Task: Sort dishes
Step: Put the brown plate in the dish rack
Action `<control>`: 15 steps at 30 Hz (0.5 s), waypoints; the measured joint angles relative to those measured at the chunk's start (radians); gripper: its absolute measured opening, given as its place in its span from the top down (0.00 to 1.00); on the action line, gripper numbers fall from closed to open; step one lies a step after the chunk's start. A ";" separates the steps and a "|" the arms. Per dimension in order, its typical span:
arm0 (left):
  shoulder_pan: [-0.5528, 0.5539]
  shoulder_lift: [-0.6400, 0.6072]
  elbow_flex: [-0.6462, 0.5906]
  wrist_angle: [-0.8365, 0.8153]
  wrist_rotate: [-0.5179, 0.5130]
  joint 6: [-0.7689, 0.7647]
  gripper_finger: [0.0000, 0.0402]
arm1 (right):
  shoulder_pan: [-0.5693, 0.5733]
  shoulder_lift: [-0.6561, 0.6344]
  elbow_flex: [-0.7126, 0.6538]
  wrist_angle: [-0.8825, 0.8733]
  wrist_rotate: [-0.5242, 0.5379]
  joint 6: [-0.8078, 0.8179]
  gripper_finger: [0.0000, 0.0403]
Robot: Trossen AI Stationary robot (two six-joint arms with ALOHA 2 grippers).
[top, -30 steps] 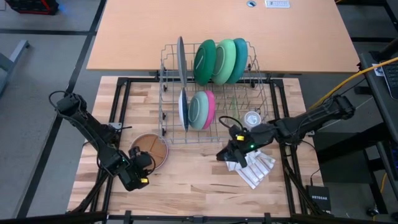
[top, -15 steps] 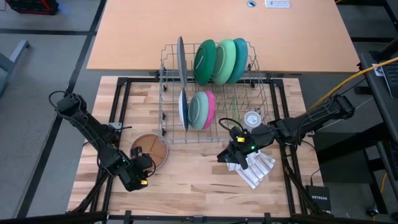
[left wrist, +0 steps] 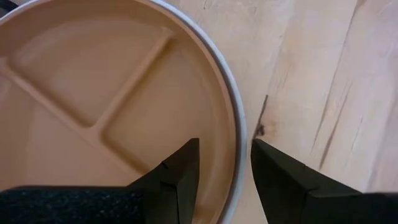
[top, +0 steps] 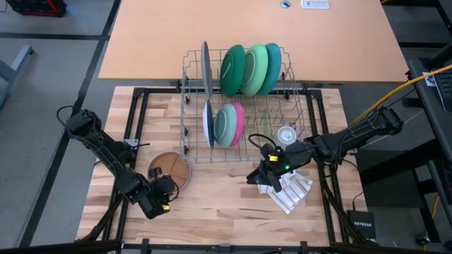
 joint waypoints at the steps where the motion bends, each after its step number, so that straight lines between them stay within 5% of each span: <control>1: 0.000 0.000 0.000 -0.001 0.000 0.000 0.67 | 0.000 0.000 0.000 0.000 0.000 0.000 0.69; 15: 0.001 0.000 -0.024 0.010 0.020 -0.035 0.67 | 0.000 0.001 0.000 -0.001 -0.002 0.000 0.69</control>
